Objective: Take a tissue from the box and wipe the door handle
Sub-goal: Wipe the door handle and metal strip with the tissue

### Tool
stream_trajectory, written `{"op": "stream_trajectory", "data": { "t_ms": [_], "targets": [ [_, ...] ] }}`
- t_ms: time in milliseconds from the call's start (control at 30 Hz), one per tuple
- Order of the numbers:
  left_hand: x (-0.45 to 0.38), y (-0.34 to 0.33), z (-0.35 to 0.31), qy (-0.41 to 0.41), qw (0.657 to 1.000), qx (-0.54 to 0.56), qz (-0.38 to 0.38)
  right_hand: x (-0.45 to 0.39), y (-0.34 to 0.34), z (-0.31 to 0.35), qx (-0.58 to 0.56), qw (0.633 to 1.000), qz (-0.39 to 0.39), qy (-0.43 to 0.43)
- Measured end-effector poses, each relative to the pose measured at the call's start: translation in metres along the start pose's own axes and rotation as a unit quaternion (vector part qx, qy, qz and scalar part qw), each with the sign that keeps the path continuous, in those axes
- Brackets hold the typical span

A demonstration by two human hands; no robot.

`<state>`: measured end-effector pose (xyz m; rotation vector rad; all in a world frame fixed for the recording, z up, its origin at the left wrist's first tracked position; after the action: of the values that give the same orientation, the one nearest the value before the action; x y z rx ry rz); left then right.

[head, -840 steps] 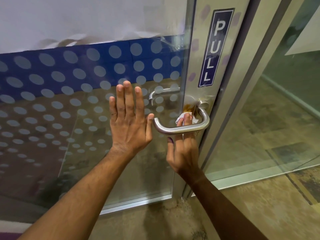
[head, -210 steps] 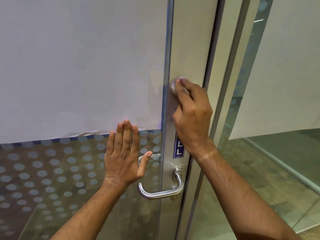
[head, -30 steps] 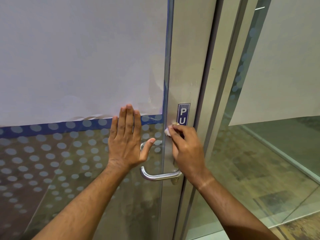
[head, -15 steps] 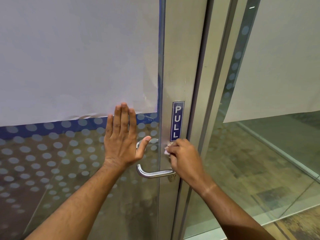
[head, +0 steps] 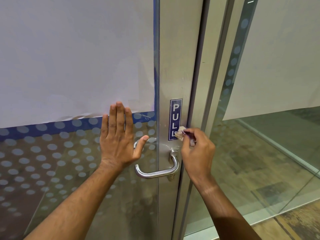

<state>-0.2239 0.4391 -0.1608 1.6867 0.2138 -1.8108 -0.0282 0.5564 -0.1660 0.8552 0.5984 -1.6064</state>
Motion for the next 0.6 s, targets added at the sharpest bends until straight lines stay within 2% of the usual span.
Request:
{"op": "stream_trajectory", "data": {
  "t_ms": [233, 400, 600],
  "targets": [
    [0.0, 0.001, -0.001, -0.006, 1.0, -0.001, -0.005, -0.007, -0.013, 0.009, 0.048, 0.997, -0.036, 0.056],
    [0.0, 0.001, 0.0, -0.004, 1.0, -0.001, -0.007, 0.006, -0.024, 0.004, 0.031, 0.998, -0.015, 0.048],
    [-0.001, 0.002, -0.001, -0.006, 1.0, -0.002, -0.009, 0.03, -0.038, 0.006, 0.076, 0.995, 0.03, 0.055]
  ]
}}
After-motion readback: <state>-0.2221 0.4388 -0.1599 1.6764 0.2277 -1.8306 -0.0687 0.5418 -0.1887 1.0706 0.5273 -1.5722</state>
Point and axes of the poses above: each hand's wrist, its own x-axis away from the middle knuckle, its own y-axis out of the back of the hand, z = x × y, the point moved 10 cm from there along -x, towards the middle knuckle, and after that the axes turned 9 degrees about -z, right-handed, at the moved point
